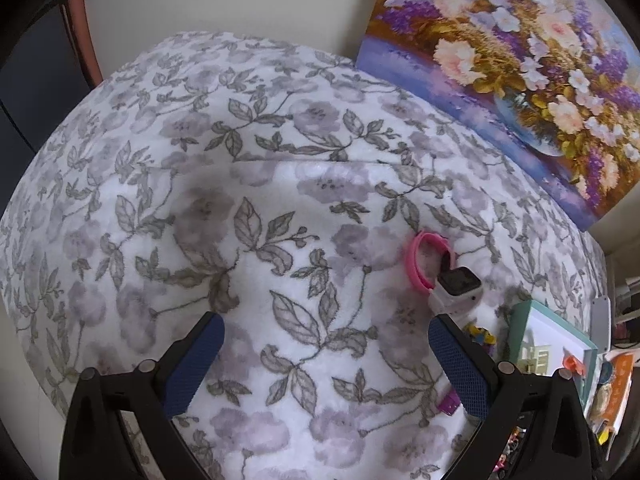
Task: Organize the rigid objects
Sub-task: 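Move both grippers back to the pile over the block toy and pink watch, then grasp the colourful block toy with the right gripper while the left grasps the pink watch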
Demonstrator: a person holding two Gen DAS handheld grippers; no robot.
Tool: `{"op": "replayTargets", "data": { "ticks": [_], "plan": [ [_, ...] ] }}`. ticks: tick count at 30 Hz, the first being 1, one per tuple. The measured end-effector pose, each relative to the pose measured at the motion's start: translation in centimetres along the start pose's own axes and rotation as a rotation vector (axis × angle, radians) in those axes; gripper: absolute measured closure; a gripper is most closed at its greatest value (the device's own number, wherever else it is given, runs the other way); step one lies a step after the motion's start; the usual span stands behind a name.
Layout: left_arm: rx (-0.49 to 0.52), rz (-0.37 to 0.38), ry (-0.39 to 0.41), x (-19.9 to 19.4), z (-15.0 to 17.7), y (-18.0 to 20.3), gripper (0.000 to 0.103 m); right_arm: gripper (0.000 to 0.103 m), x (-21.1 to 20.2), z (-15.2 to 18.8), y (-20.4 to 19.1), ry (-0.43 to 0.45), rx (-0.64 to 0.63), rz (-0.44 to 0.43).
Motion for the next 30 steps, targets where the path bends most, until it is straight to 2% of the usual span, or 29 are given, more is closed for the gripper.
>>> {"op": "replayTargets", "data": {
  "ticks": [5,7,13,20,30],
  "plan": [
    [-0.008,0.016,-0.026,1.3,-0.5,0.5,0.0,0.019,1.3,-0.2,-0.8,-0.008,-0.023,0.003],
    [-0.007,0.019,-0.03,1.7,-0.7,0.9,0.0,0.031,1.9,-0.3,-0.9,-0.022,-0.02,-0.001],
    [-0.011,0.039,-0.057,3.0,-0.6,1.7,0.0,0.046,3.4,-0.3,-1.5,-0.056,-0.021,-0.021],
    [-0.008,0.056,-0.079,4.4,-0.5,3.0,0.0,0.051,5.4,-0.6,-2.3,-0.1,-0.004,-0.052],
    [-0.005,0.052,-0.081,6.0,-1.2,3.9,0.0,0.053,8.4,-0.4,-3.0,-0.153,-0.004,-0.043]
  ]
}}
Point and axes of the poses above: each gripper's, at about its wrist camera, not at the fingertips, and x roughly the way its jaws point, y to its right, z to its underside, the point moved 5 cm from there along x, roughly the way its jaws point, and after that the axes turned 1 degree about -x, right-handed, at the moved point
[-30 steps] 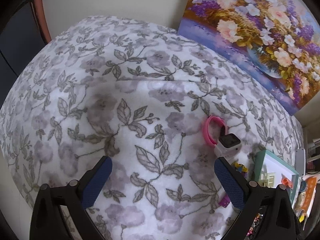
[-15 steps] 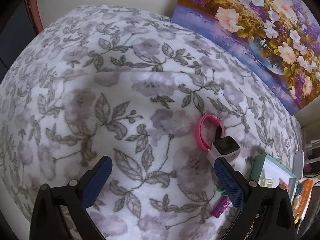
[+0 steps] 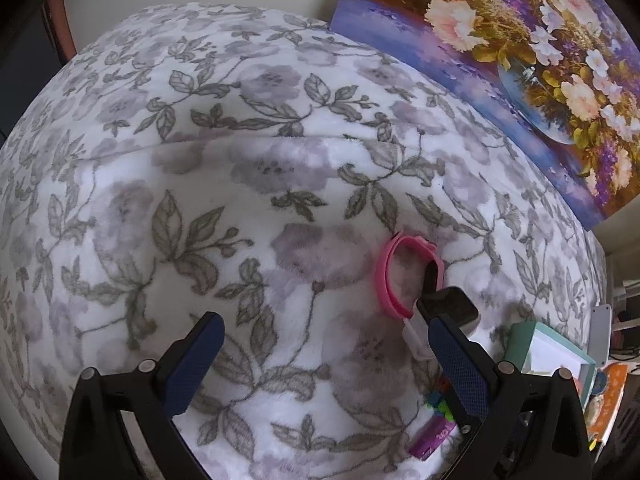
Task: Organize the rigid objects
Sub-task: 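Grasp the colourful block toy with the right gripper while the left grasps the pink watch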
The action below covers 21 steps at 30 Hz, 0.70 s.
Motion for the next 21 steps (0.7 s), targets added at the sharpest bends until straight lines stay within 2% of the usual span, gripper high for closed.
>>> {"op": "replayTargets", "data": {
  "ticks": [3,10,21],
  "plan": [
    [0.006,-0.002,-0.006,0.6,0.0,0.4,0.0,0.059,0.1,-0.1,-0.2,0.011,-0.018,0.019],
    [0.003,-0.008,-0.023,1.3,0.2,0.3,0.0,0.06,-0.1,-0.2,0.4,0.007,0.001,0.0],
    [0.022,0.08,-0.01,0.8,0.5,2.6,0.001,0.06,-3.2,-1.9,3.6,0.082,0.074,-0.014]
  ]
}}
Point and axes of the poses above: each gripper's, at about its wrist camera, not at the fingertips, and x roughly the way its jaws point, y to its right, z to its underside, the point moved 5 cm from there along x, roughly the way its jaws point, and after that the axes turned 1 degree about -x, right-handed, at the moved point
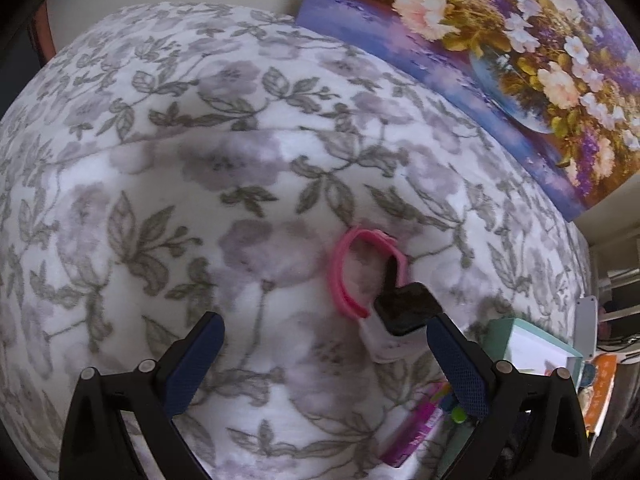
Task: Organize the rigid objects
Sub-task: 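Grasp the colourful block toy with the right gripper while the left grasps the pink watch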
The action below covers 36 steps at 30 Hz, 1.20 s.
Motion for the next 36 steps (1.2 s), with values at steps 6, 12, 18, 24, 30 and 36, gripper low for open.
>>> {"op": "replayTargets", "data": {
  "ticks": [6,12,18,24,30,36],
  "plan": [
    [0.01,0.035,0.0,0.5,0.7,2.0,0.008,0.06,-1.7,-1.1,2.3,0.045,0.043,-0.002],
    [0.002,0.04,0.034,1.1,0.5,3.2,0.015,0.06,-1.9,-1.3,3.3,0.056,0.054,-0.002],
    [-0.037,0.044,0.048,1.7,0.1,2.8,0.024,0.06,-1.4,-1.2,3.6,0.045,0.054,-0.005],
    [-0.018,0.074,0.054,1.2,0.1,3.4,0.047,0.06,-1.3,-1.1,4.0,0.039,0.063,-0.001],
    [-0.008,0.086,0.042,1.0,0.1,3.4,0.05,0.06,-1.6,-1.2,4.4,0.041,0.078,0.0],
    [0.003,0.098,0.038,0.4,0.0,3.5,0.056,0.06,-2.2,-1.4,5.0,0.051,0.097,-0.007]
  ]
}}
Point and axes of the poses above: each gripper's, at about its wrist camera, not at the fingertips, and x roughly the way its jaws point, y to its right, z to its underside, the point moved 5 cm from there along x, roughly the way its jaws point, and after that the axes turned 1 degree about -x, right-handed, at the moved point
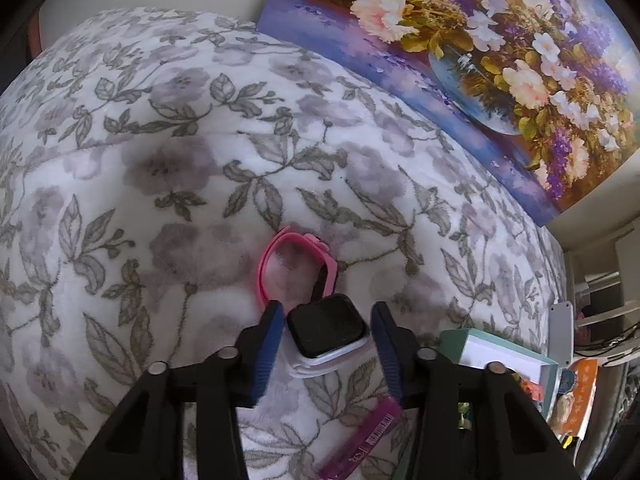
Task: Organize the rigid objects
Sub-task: 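Carry the block toy and white-strapped smartwatch into the tray and open both grippers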
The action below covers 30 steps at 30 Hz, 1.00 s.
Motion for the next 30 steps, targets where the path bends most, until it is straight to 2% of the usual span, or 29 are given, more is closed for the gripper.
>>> {"op": "replayTargets", "data": {
  "ticks": [12,20,24,30],
  "plan": [
    [0.061,0.016,0.023,-1.6,-0.1,1.9,0.056,0.06,-1.6,-0.8,1.8,0.022,0.051,-0.013],
    [0.155,0.077,0.087,-5.3,-0.1,6.0,0.056,0.06,-3.1,-1.7,6.0,0.038,0.116,0.096],
    [0.226,0.11,0.089,-6.1,1.2,8.9,0.056,0.06,-3.2,-1.5,9.1,0.015,0.182,0.129],
    [0.334,0.148,0.036,-5.1,4.5,13.1,0.056,0.06,-4.2,-1.5,12.5,0.017,0.238,0.158]
  ]
}}
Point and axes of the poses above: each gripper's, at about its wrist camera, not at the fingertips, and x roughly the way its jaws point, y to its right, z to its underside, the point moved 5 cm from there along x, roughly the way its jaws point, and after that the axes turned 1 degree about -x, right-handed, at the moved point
